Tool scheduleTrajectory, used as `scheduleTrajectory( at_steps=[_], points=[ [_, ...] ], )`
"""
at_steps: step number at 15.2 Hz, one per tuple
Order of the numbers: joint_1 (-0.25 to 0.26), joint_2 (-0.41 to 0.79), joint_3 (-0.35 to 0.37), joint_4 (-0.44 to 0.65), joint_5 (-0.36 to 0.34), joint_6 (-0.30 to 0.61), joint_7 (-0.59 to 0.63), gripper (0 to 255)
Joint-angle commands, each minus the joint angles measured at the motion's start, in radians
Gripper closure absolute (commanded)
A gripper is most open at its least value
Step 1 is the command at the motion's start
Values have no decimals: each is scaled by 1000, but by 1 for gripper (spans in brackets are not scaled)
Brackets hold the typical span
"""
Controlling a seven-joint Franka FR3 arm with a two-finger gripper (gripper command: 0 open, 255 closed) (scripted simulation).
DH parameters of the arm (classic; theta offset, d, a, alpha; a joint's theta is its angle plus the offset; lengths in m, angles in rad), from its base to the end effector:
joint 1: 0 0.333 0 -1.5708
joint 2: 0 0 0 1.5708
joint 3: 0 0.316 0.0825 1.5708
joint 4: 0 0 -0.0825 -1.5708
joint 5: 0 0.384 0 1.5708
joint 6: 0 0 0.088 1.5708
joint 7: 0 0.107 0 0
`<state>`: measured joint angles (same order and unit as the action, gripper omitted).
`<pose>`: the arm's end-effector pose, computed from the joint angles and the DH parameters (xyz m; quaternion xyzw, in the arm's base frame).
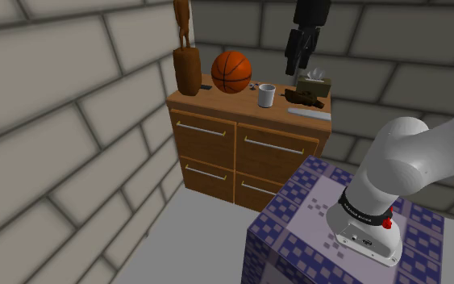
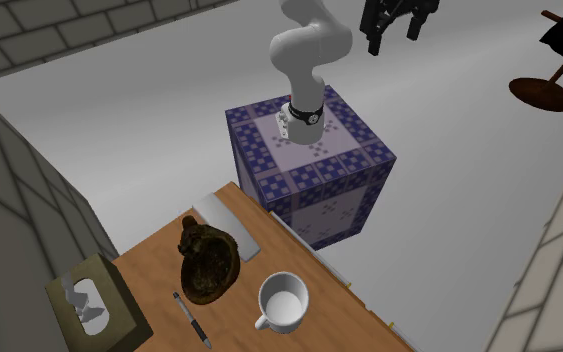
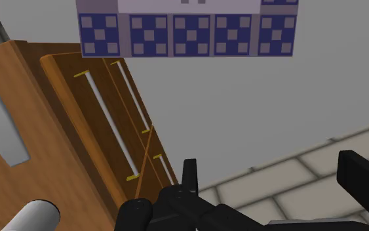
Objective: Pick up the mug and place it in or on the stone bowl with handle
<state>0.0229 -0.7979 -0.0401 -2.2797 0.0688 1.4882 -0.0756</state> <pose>0.2953 -0.0020 0.6228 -0.9981 -0.0381 -0.0050 0.0484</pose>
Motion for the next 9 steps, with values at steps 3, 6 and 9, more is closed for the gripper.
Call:
scheduleTrajectory(
  at_steps=[3, 6, 9],
  points=[
    [-7, 39, -24, -11, -25, 46, -34, 0],
    [-18, 106, -60, -20, -59, 115, -82, 0],
    [-28, 182, -95, -17, -87, 184, -129, 0]
  ],
)
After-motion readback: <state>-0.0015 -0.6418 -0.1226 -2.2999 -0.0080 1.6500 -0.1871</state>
